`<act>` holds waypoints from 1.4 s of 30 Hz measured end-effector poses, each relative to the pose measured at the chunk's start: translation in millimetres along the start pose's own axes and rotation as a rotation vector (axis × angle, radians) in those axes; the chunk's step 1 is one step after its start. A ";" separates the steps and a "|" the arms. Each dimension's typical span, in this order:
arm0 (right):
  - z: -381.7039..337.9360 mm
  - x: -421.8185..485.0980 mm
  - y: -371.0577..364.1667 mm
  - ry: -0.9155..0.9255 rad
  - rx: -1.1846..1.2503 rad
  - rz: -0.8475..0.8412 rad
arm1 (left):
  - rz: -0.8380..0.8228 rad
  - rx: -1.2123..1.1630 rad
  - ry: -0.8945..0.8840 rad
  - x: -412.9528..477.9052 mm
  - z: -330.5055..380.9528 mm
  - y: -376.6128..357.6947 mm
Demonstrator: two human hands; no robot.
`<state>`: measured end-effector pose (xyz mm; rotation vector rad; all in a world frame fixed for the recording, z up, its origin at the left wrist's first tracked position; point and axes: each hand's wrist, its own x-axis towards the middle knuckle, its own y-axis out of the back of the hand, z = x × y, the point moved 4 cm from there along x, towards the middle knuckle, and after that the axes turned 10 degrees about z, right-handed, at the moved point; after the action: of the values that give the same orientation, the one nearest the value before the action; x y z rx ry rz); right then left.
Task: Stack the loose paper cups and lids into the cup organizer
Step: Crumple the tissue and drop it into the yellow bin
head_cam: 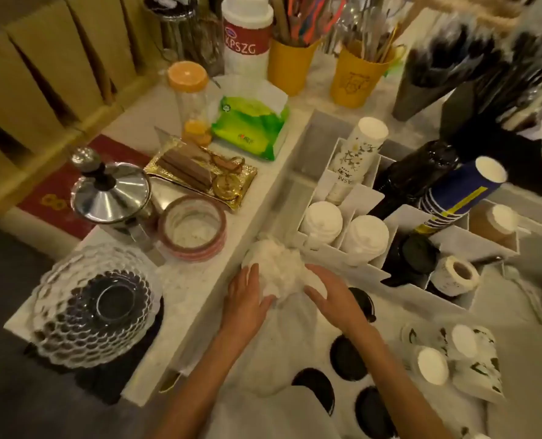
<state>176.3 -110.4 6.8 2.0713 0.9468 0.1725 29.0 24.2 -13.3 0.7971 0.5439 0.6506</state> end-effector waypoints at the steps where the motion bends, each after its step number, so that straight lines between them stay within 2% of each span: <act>1: -5.5 10.1 -2.0 0.072 -0.058 -0.006 | 0.007 -0.026 0.052 1.4 -2.9 -1.0; 6: -48.3 71.2 -18.3 0.366 -0.304 -0.209 | 0.060 -0.044 0.233 5.8 -0.8 -7.8; 10: -69.6 108.2 -37.2 0.588 -0.708 -0.438 | -0.023 -0.132 0.353 13.1 2.6 -25.4; 15: -66.7 121.1 -59.3 0.711 -1.048 -0.637 | -0.099 -0.260 0.517 20.7 -5.7 -44.0; 19: -65.3 122.0 -77.0 0.729 -1.081 -0.625 | -0.018 -0.305 0.554 16.6 -9.6 -44.9; 23: -59.1 120.9 -87.5 0.512 -0.906 -0.560 | 0.034 -0.327 0.518 10.6 -14.8 -44.7; 27: -33.7 101.6 -75.1 0.063 -0.375 -0.276 | 0.044 -0.371 0.446 -5.9 -11.4 -42.4; 29: -20.1 76.1 -65.6 -0.096 -0.129 -0.116 | 0.044 -0.395 0.436 -15.9 -8.3 -42.6; 33: 1.1 12.5 -56.2 -0.344 0.073 0.133 | -0.096 -0.515 0.707 -28.7 -10.9 -49.6; 35: 12.6 -14.1 -55.5 -0.546 0.299 0.270 | -0.187 -0.584 0.806 -35.2 -8.8 -52.4; 38: 15.8 -45.3 -66.9 -0.802 0.610 0.289 | -0.210 -0.819 0.857 -42.1 -3.7 -60.1; 40: 8.6 -63.8 -77.8 -0.917 0.830 0.238 | -0.153 -0.815 0.708 -42.3 -1.1 -60.9; 42: 0.3 -80.7 -86.4 -0.952 1.012 0.110 | -0.191 -0.741 0.497 -44.2 3.2 -59.7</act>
<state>70.6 -133.5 -41.1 2.5931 0.2870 -1.3732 20.2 -40.0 -49.7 -0.1228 0.7487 0.8022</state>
